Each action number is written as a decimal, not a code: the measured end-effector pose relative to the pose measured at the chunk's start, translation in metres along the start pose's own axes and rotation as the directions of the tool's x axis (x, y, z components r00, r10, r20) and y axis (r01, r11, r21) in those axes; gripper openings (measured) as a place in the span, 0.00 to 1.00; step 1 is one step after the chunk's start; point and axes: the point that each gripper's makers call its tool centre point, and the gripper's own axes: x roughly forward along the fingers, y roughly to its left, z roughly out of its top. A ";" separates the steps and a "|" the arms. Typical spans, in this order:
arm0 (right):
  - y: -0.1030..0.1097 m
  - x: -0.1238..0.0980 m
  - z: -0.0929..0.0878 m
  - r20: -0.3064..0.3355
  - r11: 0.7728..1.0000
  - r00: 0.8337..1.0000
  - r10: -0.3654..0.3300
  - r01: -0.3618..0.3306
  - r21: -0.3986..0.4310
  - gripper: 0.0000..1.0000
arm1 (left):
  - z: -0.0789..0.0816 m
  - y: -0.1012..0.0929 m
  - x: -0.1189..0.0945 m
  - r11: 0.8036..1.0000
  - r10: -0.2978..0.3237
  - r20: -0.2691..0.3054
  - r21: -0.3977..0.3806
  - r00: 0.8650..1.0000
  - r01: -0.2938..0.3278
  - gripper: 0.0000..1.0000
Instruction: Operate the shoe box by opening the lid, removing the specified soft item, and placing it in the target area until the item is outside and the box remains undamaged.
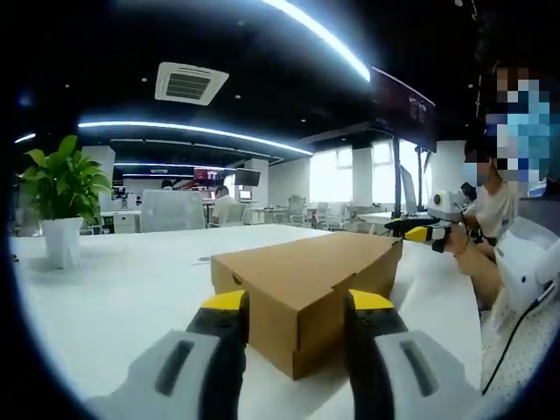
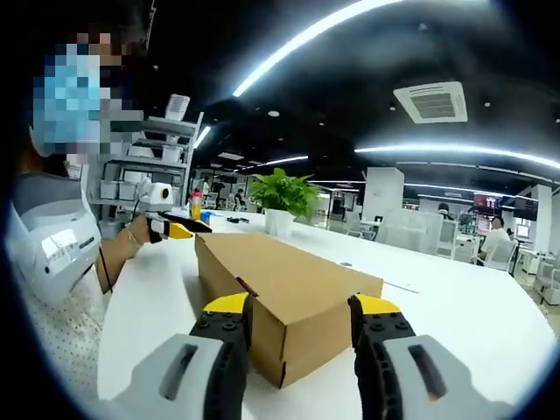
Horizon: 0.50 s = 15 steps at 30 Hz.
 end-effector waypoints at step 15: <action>0.006 0.005 -0.018 -0.077 0.999 0.997 0.025 -0.023 0.025 0.43 | -0.008 -0.003 0.003 0.999 -0.019 -0.030 -0.031 0.999 0.019 0.41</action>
